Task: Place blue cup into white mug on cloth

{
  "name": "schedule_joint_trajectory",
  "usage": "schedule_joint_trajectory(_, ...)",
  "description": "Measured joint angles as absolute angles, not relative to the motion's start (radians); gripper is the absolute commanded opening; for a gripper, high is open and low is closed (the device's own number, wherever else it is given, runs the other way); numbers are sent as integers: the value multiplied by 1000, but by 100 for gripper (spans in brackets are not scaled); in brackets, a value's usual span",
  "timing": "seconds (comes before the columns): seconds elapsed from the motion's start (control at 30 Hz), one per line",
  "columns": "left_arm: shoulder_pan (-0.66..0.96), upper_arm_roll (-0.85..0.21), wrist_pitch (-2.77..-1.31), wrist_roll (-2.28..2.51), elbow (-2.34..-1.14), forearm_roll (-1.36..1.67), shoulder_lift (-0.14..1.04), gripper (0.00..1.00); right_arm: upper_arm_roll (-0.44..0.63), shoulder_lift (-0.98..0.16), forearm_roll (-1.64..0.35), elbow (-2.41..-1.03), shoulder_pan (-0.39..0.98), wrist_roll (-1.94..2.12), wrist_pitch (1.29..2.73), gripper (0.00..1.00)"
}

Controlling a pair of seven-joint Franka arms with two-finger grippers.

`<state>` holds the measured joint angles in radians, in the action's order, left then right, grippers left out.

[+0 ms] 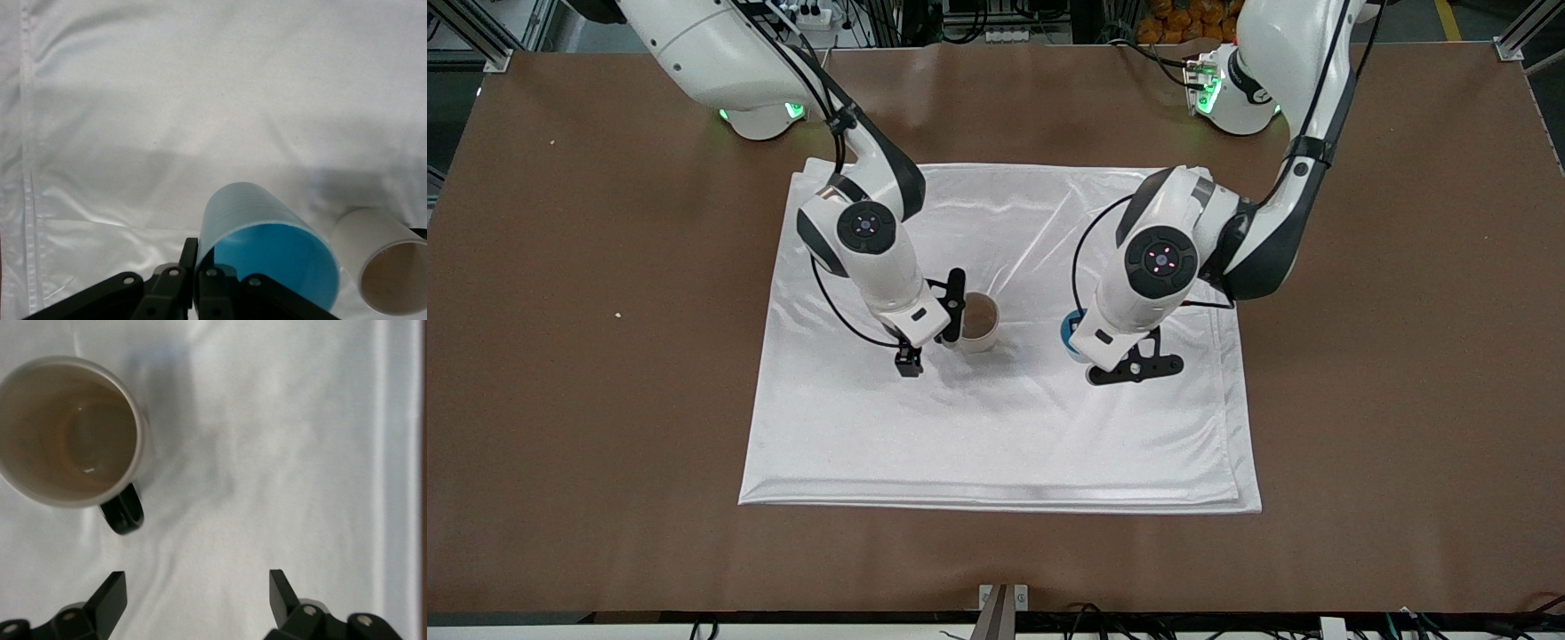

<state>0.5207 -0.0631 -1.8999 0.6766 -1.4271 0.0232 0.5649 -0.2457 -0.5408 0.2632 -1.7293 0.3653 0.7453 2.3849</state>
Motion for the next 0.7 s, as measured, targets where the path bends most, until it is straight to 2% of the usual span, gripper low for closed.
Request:
schedule_joint_trajectory(0.37, 590, -67, -1900, 764, -1427, 23, 565, 0, -248, -369, 262, -1723, 255, 746, 2234, 100)
schedule_joint_trajectory(0.7, 622, -136, -1901, 854, -1419, 23, 565, 0, -250, -232, 258, -1721, 159, 751, 2119, 100)
